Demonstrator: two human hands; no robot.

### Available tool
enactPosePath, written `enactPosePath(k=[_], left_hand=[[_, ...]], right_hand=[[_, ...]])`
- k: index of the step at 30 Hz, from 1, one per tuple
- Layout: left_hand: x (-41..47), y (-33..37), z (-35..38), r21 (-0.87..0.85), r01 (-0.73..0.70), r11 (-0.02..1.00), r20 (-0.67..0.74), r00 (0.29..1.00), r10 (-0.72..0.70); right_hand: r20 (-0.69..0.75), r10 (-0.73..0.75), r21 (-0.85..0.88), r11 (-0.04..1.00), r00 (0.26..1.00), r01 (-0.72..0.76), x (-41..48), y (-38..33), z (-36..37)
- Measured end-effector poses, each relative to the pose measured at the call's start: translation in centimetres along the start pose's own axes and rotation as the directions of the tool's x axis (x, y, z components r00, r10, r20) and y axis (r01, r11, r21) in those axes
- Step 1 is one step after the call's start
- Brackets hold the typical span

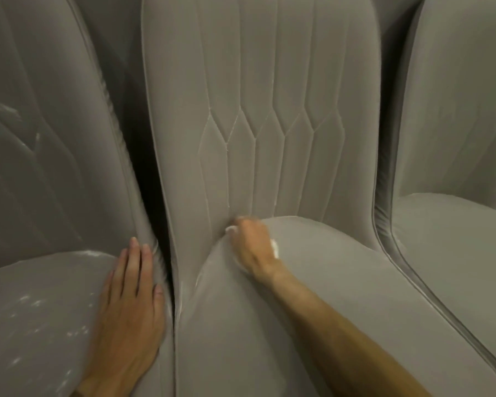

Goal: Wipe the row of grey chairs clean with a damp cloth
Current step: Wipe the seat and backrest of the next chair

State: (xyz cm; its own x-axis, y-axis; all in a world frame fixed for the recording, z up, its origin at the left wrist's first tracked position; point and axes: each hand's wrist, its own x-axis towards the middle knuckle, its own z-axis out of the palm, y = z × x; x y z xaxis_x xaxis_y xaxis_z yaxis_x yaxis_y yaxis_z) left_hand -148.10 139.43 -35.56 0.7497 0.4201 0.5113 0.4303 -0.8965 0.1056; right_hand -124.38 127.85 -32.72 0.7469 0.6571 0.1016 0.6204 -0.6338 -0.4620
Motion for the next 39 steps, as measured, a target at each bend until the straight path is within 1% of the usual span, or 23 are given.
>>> enactPosePath(k=[2,4,5,6,8,9,10,13,15,18,19,20,22,24,26,28,30,32,33,35,36,37,39], left_hand=[[-0.1,-0.1,0.2,0.008,0.005,1.0,-0.004,1.0,-0.005],[-0.2,-0.2,0.2,0.007,0.003,1.0,-0.015,1.0,-0.003],[-0.3,-0.3,0.3,0.009,0.002,1.0,-0.015,1.0,-0.002],[-0.3,-0.3,0.4,0.013,0.006,1.0,-0.009,1.0,-0.006],[-0.3,-0.1,0.3,0.013,0.032,0.999,0.012,0.999,-0.032],[-0.3,-0.1,0.2,0.011,0.037,0.999,0.026,0.999,-0.037],[-0.3,0.0,0.1,0.008,0.041,0.999,0.042,0.998,-0.041],[-0.3,0.1,-0.3,0.013,0.063,0.998,0.069,0.996,-0.064],[-0.2,0.2,-0.6,0.019,0.06,0.998,0.09,0.994,-0.062],[0.0,0.3,-1.1,0.016,0.079,0.997,0.111,0.991,-0.08],[0.0,0.3,-1.2,0.015,0.078,0.997,0.114,0.99,-0.079],[0.0,0.4,-1.3,0.016,0.077,0.997,0.114,0.99,-0.079],[-0.2,0.4,-1.3,0.017,0.078,0.997,0.103,0.991,-0.08],[-0.2,0.6,-1.4,0.02,0.073,0.997,0.09,0.993,-0.075],[-0.2,0.5,-1.3,0.024,0.083,0.996,0.092,0.992,-0.085],[-0.2,0.5,-1.3,0.023,0.087,0.996,0.103,0.991,-0.088],[-0.4,0.4,-1.4,0.022,0.09,0.996,0.105,0.99,-0.092],[-0.4,0.3,-1.6,0.023,0.082,0.996,0.117,0.99,-0.084],[-0.4,0.4,-1.7,0.023,0.076,0.997,0.12,0.99,-0.078],[-0.3,0.3,-1.7,0.016,0.085,0.996,0.122,0.989,-0.087],[-0.3,0.4,-1.8,0.014,0.087,0.996,0.126,0.988,-0.088],[-0.4,0.4,-1.8,0.019,0.084,0.996,0.125,0.988,-0.086],[-0.4,0.4,-1.7,0.029,0.084,0.996,0.119,0.989,-0.087]], right_hand=[[0.045,-0.153,0.018,0.988,0.987,0.152,-0.5,-0.8,-0.1],[-0.011,-0.17,-0.001,0.985,0.985,0.17,-0.4,1.8,-2.9],[-0.071,-0.107,-0.029,0.994,0.992,0.105,-0.2,3.9,-4.6],[-0.152,0.0,-0.039,0.999,0.988,-0.006,0.0,6.5,-6.1],[-0.268,0.231,-0.047,0.966,0.935,-0.252,0.0,10.1,-8.0],[-0.269,0.293,-0.059,0.946,0.917,-0.32,0.1,10.0,-7.8],[-0.241,0.299,-0.053,0.946,0.923,-0.32,0.2,8.4,-6.8],[-0.087,0.156,0.043,0.987,0.984,-0.152,-0.8,0.3,-1.9],[-0.03,0.029,0.07,0.997,0.999,-0.027,-2.9,-3.3,0.4],[0.146,-0.201,0.074,0.979,0.969,0.192,-4.5,-3.4,-0.7],[0.172,-0.23,0.087,0.972,0.958,0.218,-4.1,-2.9,-1.6],[0.14,-0.211,0.108,0.975,0.967,0.196,-3.5,-2.4,-2.3],[-0.012,-0.076,0.146,0.986,0.997,0.077,-1.0,-1.6,-3.3],[-0.058,0.025,0.03,0.999,0.998,-0.023,-0.3,-1.7,-2.6],[-0.041,-0.015,-0.036,0.999,0.999,0.014,-2.0,-2.7,-0.8],[-0.005,-0.17,-0.018,0.985,0.985,0.17,-6.2,-4.2,0.6],[0.114,-0.325,0.034,0.946,0.939,0.324,-9.1,-4.7,0.7],[0.188,-0.394,0.031,0.918,0.9,0.396,-7.8,-4.2,-0.7],[0.162,-0.355,0.008,0.934,0.921,0.358,-6.5,-3.7,-1.3],[0.045,-0.176,-0.019,0.984,0.983,0.177,-4.1,-3.0,-2.0],[0.004,-0.111,-0.048,0.993,0.994,0.111,-3.9,-3.0,-1.8],[-0.004,-0.096,-0.077,0.993,0.995,0.095,-4.4,-3.5,-1.2],[0.031,-0.138,-0.088,0.986,0.99,0.14,-6.8,-5.1,0.7]])
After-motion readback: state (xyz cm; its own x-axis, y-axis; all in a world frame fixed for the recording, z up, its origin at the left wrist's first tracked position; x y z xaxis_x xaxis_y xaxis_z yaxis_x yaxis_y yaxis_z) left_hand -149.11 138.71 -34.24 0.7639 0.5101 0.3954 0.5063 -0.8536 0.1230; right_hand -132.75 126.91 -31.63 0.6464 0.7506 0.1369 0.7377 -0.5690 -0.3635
